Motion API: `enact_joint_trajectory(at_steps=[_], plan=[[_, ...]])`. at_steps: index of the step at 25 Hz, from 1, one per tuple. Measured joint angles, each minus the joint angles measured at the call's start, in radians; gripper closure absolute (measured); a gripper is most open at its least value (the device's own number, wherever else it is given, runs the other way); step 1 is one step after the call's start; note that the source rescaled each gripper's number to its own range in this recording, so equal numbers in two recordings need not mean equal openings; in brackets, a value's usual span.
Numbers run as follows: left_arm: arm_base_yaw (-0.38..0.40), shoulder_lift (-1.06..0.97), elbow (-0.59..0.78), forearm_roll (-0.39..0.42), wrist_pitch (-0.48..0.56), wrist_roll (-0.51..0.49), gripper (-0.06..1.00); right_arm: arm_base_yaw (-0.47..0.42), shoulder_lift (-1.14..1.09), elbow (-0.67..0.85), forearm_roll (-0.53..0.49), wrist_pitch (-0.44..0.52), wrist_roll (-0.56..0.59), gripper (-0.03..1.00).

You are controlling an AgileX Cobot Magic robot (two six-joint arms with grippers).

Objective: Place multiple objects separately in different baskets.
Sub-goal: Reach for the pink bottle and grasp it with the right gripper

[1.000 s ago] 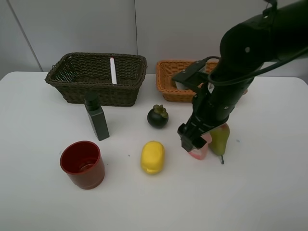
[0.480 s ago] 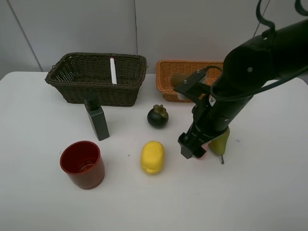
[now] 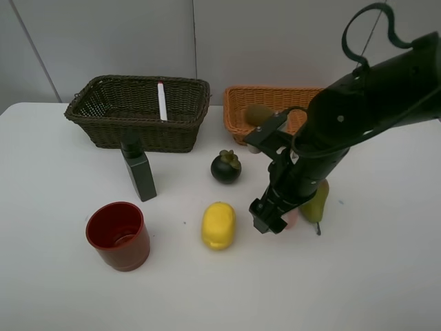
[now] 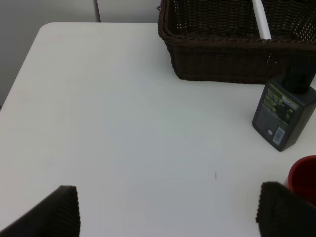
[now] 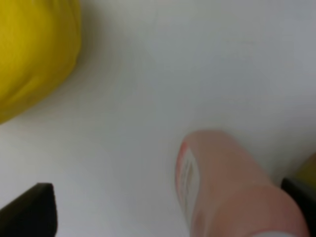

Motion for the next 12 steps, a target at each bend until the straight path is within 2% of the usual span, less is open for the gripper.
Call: enact_joint_trajectory(at_steps=[9, 12], plan=[[0.000, 0.000, 0.000, 0.000, 0.000, 0.000, 0.01, -0.001, 0.003, 0.002, 0.000, -0.027, 0.000, 0.00], [0.000, 0.000, 0.000, 0.000, 0.000, 0.000, 0.01, -0.015, 0.007, 0.002, 0.002, -0.025, 0.000, 0.07]])
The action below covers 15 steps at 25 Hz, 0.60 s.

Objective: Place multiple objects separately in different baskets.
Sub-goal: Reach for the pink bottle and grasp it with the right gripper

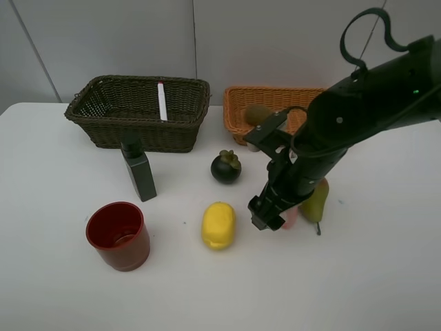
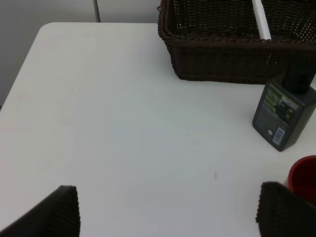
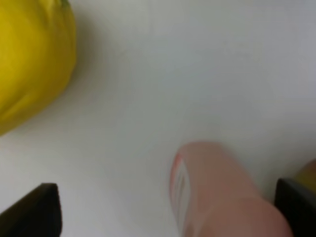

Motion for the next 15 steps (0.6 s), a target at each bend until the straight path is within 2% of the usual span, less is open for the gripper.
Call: enact_joint_trajectory(at_steps=[2, 4, 6, 8, 9, 15], plan=[[0.000, 0.000, 0.000, 0.000, 0.000, 0.000, 0.01, -0.013, 0.002, 0.000, 0.000, 0.009, 0.000, 0.16], [0.000, 0.000, 0.000, 0.000, 0.000, 0.000, 0.01, -0.018, 0.003, 0.000, 0.000, 0.013, 0.000, 0.29], [0.000, 0.000, 0.000, 0.000, 0.000, 0.000, 0.01, -0.018, 0.003, 0.000, 0.000, 0.015, 0.000, 0.45], [0.000, 0.000, 0.000, 0.000, 0.000, 0.000, 0.01, -0.018, 0.003, 0.000, 0.000, 0.015, 0.000, 0.68], [0.000, 0.000, 0.000, 0.000, 0.000, 0.000, 0.01, -0.018, 0.003, 0.000, 0.000, 0.015, 0.000, 0.76], [0.000, 0.000, 0.000, 0.000, 0.000, 0.000, 0.01, -0.018, 0.003, 0.000, 0.000, 0.013, 0.000, 0.75]])
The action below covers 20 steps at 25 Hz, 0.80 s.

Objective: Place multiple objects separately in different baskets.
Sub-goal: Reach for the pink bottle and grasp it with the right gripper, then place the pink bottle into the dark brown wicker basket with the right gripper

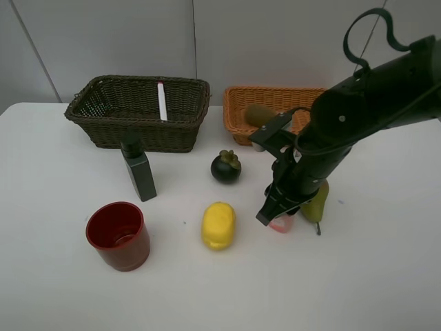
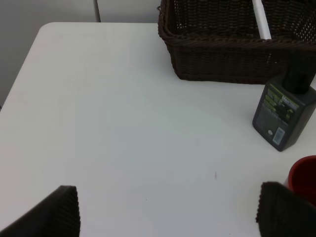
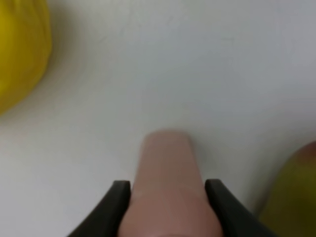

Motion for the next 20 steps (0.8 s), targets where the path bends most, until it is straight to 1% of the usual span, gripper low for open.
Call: enact_joint_trajectory(at_steps=[5, 8, 13, 20], plan=[[0.000, 0.000, 0.000, 0.000, 0.000, 0.000, 0.01, 0.000, 0.000, 0.000, -0.006, -0.001, 0.000, 0.75], [0.000, 0.000, 0.000, 0.000, 0.000, 0.000, 0.01, 0.000, -0.008, -0.013, -0.016, 0.020, 0.000, 0.75], [0.000, 0.000, 0.000, 0.000, 0.000, 0.000, 0.01, 0.000, -0.072, -0.076, -0.020, 0.100, 0.000, 0.75], [0.000, 0.000, 0.000, 0.000, 0.000, 0.000, 0.01, 0.000, -0.159, -0.235, -0.025, 0.226, 0.000, 0.75]])
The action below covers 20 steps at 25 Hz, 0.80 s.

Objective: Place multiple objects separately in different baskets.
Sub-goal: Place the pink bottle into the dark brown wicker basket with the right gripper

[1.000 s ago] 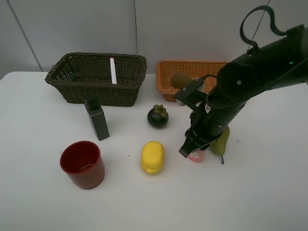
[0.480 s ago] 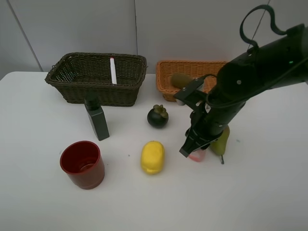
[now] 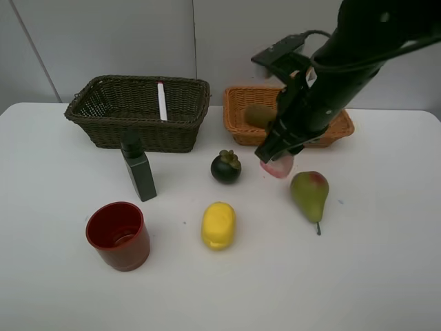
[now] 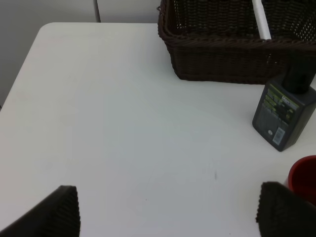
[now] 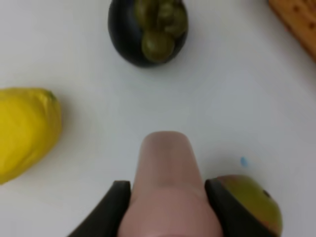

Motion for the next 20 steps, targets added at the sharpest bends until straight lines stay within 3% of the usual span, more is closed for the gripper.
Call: enact_joint_trajectory(at_steps=[6, 12, 16, 20], plan=[[0.000, 0.000, 0.000, 0.001, 0.000, 0.000, 0.01, 0.000, -0.007, -0.160, -0.001, 0.094, 0.000, 0.75], [0.000, 0.000, 0.000, 0.001, 0.000, 0.000, 0.01, 0.000, -0.007, -0.277, 0.000, 0.103, 0.000, 0.75], [0.000, 0.000, 0.000, 0.001, 0.000, 0.000, 0.01, 0.000, -0.007, -0.305, 0.000, 0.041, 0.000, 0.75], [0.000, 0.000, 0.000, 0.001, 0.000, 0.000, 0.01, 0.002, 0.000, -0.306, 0.001, -0.112, 0.001, 0.75]])
